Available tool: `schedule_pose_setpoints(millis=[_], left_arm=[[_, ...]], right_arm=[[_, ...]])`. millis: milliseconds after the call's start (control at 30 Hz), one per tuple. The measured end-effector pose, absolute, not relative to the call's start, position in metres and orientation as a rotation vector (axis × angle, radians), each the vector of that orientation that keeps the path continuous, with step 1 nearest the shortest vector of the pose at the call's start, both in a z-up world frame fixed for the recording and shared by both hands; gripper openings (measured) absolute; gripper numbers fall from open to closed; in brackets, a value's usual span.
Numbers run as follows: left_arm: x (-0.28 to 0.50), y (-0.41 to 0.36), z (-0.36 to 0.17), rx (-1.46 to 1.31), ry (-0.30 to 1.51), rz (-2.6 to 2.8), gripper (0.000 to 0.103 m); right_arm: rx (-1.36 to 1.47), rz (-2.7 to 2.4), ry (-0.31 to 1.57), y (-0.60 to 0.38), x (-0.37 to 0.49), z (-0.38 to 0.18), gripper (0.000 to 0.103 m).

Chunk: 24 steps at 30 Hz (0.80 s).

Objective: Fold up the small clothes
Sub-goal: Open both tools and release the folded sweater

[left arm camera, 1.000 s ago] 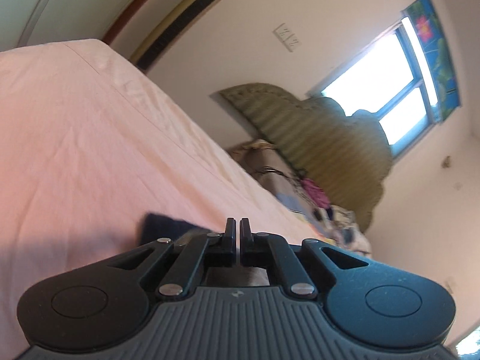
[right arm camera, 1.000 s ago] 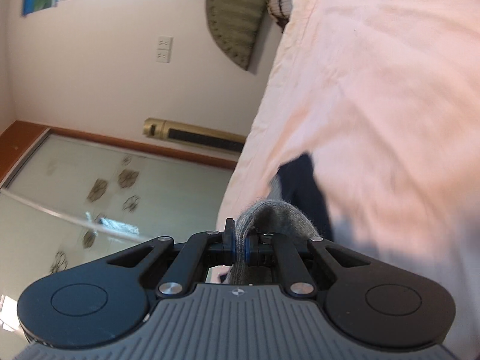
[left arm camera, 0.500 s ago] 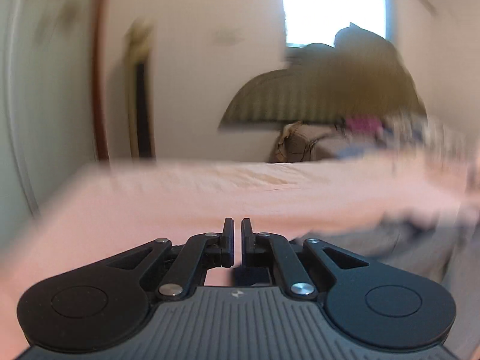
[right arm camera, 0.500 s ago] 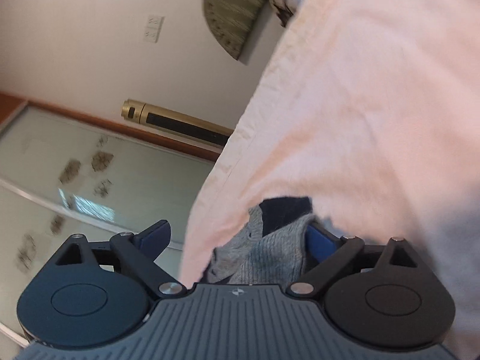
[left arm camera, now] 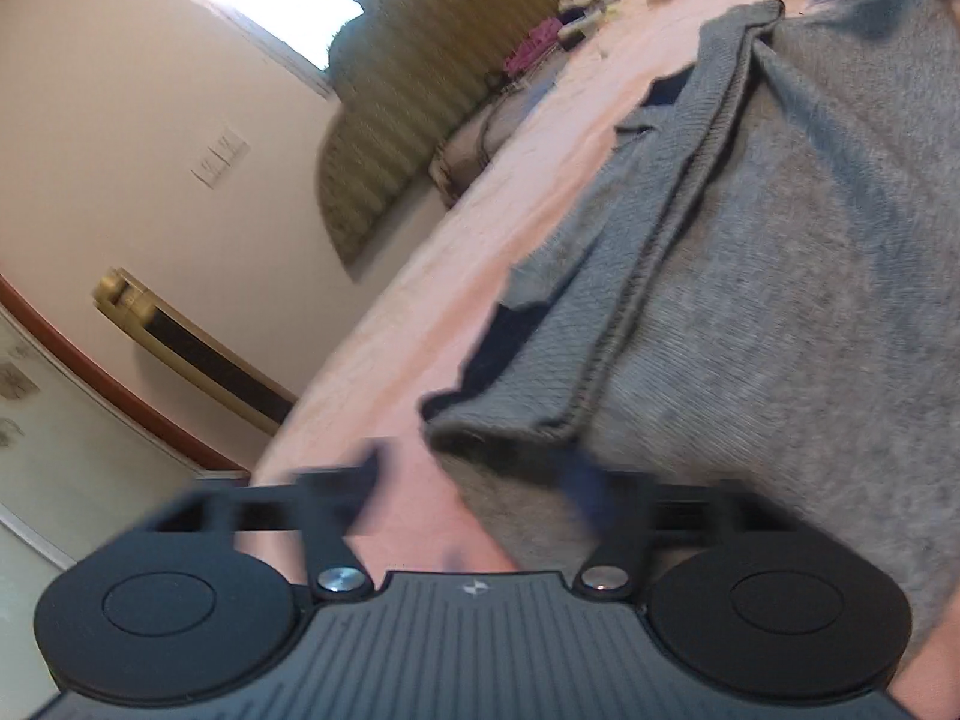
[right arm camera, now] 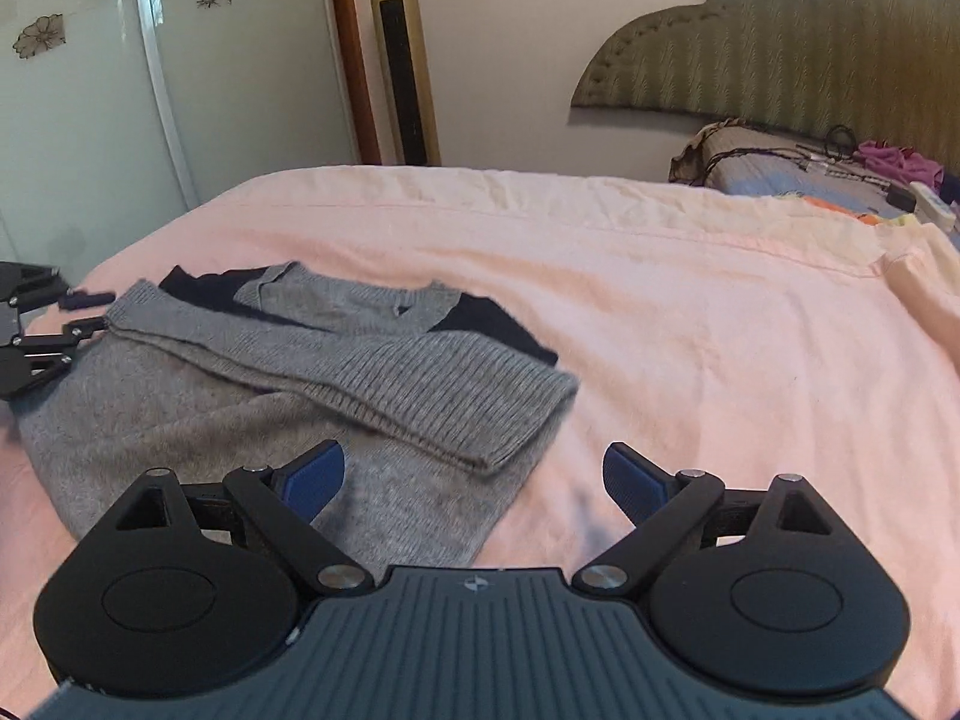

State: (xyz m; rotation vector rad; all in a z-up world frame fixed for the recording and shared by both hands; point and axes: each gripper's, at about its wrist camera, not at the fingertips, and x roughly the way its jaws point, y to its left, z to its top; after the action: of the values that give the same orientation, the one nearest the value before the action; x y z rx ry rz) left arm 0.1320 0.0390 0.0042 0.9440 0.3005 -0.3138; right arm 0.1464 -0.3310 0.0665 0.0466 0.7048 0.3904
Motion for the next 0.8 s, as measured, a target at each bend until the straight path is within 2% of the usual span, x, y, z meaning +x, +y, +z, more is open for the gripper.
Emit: schedule_pose_setpoints(millis=[67,233,467,500,533,567,600,633,800], left_arm=[[0.125,0.041,0.002,0.987,0.219,-0.333,0.085],[0.127,0.024,-0.012,1.162,0.155,-0.368,0.085],[0.14,0.024,-0.014,1.207,0.166,-0.396,0.085],[0.144,0.023,-0.016,1.206,0.17,-0.397,0.079],[0.146,0.021,-0.015,1.204,0.182,-0.409,0.059],[0.148,0.019,-0.016,1.211,0.196,-0.412,0.044],[0.15,0.017,-0.018,1.228,0.197,-0.399,0.015],[0.153,0.015,-0.021,1.244,0.193,-0.382,0.01],[0.163,0.015,-0.022,1.201,0.223,-0.381,0.009]], right_arm=[[0.057,0.397,0.697,-0.33,0.143,0.068,0.093],[0.078,0.392,0.689,-0.331,0.148,0.067,0.093],[0.073,0.408,0.706,-0.329,0.146,0.066,0.093],[0.067,0.407,0.706,-0.329,0.146,0.066,0.093],[0.064,0.401,0.704,-0.33,0.148,0.066,0.093],[0.068,0.393,0.7,-0.331,0.149,0.066,0.093],[0.075,0.389,0.697,-0.332,0.151,0.066,0.093],[0.082,0.387,0.696,-0.333,0.153,0.067,0.093],[0.029,0.406,0.665,-0.329,0.154,0.07,0.092]])
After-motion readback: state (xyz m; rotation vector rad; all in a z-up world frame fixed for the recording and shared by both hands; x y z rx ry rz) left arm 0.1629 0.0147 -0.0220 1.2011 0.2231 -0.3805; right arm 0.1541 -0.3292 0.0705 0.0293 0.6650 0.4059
